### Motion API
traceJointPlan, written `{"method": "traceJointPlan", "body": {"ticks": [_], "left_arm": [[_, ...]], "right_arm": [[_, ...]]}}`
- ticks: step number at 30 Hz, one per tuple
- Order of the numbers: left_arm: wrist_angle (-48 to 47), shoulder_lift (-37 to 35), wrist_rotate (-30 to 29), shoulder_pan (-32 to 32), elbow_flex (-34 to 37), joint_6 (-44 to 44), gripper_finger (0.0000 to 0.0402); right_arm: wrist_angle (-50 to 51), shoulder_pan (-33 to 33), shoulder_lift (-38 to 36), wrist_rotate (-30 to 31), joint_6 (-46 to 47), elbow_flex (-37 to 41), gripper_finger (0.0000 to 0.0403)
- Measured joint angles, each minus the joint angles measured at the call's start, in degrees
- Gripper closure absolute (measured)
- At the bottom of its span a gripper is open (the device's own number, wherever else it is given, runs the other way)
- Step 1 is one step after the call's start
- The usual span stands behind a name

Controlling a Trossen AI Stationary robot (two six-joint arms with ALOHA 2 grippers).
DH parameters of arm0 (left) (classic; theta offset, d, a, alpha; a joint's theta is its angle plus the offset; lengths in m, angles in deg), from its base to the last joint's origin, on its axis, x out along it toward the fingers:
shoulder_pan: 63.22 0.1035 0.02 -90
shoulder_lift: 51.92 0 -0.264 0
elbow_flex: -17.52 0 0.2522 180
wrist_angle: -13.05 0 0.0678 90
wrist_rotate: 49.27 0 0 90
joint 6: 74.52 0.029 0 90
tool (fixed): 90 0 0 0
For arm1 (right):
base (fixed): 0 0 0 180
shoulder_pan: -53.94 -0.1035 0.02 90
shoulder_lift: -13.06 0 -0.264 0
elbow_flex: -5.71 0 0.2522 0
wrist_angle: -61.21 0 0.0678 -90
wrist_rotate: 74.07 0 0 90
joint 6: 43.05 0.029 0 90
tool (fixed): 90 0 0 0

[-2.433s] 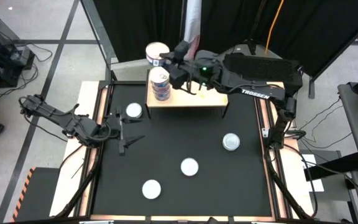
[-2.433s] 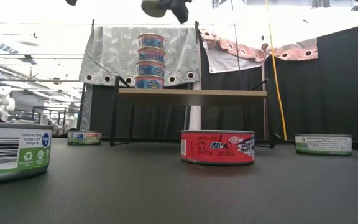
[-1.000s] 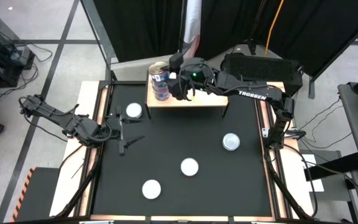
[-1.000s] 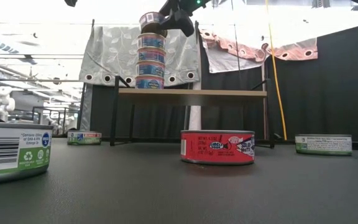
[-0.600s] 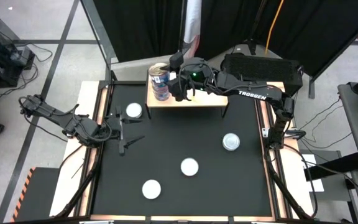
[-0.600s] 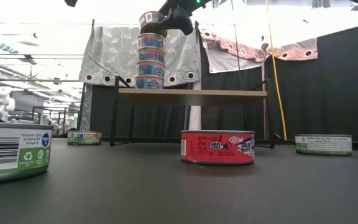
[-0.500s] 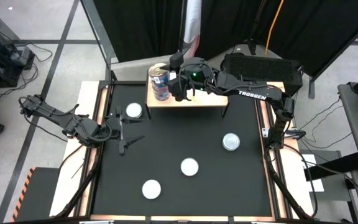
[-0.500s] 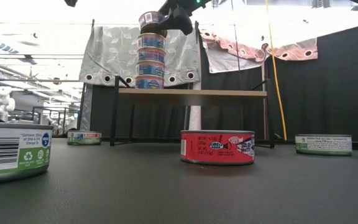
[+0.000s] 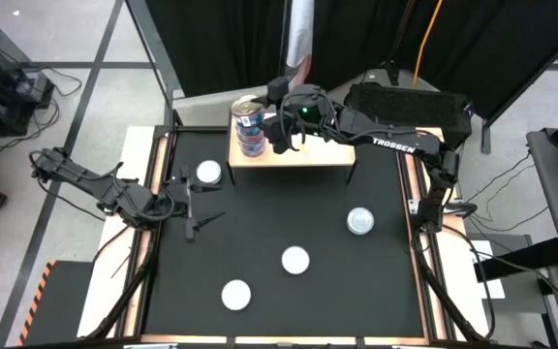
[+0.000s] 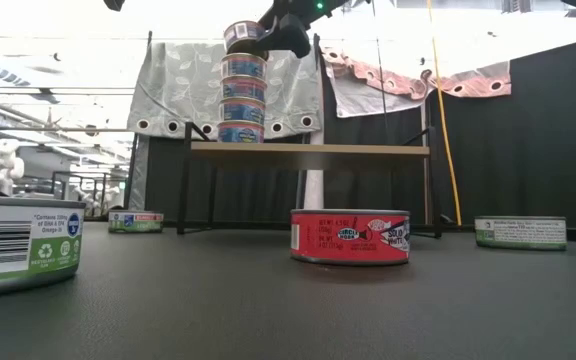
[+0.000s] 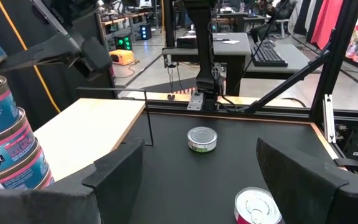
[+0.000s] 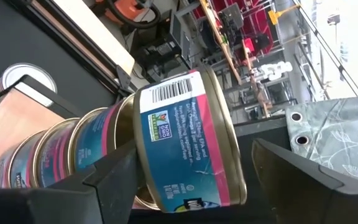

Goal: Stack canned seafood by type on shelf
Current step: Stack the blue pink tuna can on top of the other blue pink tuna can on the shelf

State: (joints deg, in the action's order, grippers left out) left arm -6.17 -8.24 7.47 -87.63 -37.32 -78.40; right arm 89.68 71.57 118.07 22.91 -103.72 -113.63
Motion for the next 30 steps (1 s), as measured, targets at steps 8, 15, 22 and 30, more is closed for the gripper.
{"method": "traceJointPlan", "body": {"ticks": [8, 15, 22, 30], "left_arm": [[0.4, 0.0, 0.0, 0.0, 0.0, 0.1, 0.0094], [0.4, 0.0, 0.0, 0.0, 0.0, 0.1, 0.0094], [0.4, 0.0, 0.5, 0.0, 0.0, 0.1, 0.0094], [0.3, 0.0, 0.6, 0.0, 0.0, 0.1, 0.0094]], "right_arm": [[-0.5, 0.7, 0.0, -0.1, 0.0, 0.0, 0.0110], [-3.2, 0.7, 0.0, -1.4, 0.0, 0.0, 0.0110], [-2.0, 0.7, 0.0, -1.4, 0.0, 0.0, 0.0110], [1.4, 0.5, 0.0, -1.3, 2.6, 0.0, 0.0110]]}}
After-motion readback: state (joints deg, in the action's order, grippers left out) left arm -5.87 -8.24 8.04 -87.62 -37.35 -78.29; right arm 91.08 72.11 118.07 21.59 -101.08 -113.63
